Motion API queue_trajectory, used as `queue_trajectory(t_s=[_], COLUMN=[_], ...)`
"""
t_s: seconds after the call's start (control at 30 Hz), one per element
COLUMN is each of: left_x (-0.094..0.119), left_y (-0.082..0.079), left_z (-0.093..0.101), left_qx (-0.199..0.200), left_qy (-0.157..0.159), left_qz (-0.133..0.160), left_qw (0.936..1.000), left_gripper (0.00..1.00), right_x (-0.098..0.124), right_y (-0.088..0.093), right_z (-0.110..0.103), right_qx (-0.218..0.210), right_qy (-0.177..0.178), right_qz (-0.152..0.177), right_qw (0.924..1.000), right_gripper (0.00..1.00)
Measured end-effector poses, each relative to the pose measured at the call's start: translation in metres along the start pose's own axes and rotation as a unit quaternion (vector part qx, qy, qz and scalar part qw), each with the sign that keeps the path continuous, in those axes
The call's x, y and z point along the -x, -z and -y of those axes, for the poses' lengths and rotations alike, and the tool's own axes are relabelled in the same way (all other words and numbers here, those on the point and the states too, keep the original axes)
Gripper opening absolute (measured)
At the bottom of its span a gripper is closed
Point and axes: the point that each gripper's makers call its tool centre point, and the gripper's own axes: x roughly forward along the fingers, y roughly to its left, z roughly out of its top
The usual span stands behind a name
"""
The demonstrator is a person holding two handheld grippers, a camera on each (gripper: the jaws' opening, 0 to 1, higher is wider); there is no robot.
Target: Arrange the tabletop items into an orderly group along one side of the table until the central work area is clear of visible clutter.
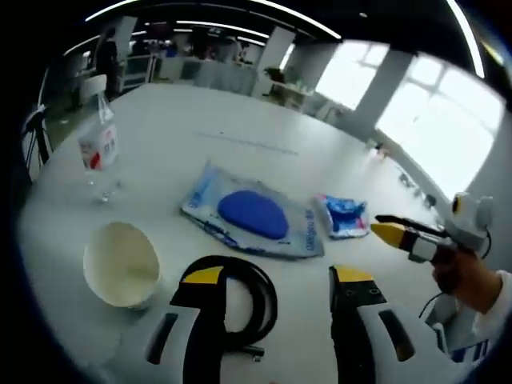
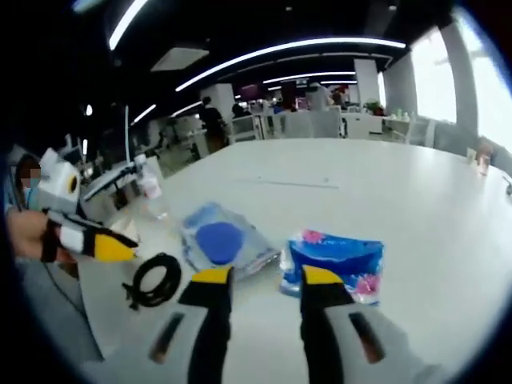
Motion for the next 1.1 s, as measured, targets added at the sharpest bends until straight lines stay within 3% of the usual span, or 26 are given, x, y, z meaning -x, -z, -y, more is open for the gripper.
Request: queue_trajectory(t_s=[0.43, 0.8, 1.1], left_x=[0.02, 0.026, 0.025], left_y=[0.009, 0.009, 0.024], left_z=[-0.024, -0.029, -0.032], left_qx=[0.022, 0.026, 0.037], left_qy=[-0.024, -0.031, -0.034], left_qz=[0.009, 0.01, 0.002], left_qw=[0.9994, 0.9991, 0.9987], left_gripper=[0.47, 0.46, 0.46], right_x=[-0.014, -0.02, -0.024], right_y=[-0.002, -0.005, 0.008], right_z=[-0.031, -0.046, -0.064], right_qx=[0.016, 0.023, 0.022], right_qy=[-0.031, -0.049, -0.064], right_qz=[-0.008, -0.012, -0.023], right_qw=[0.9994, 0.9985, 0.9974], right_gripper=[0.29, 0.28, 0.28])
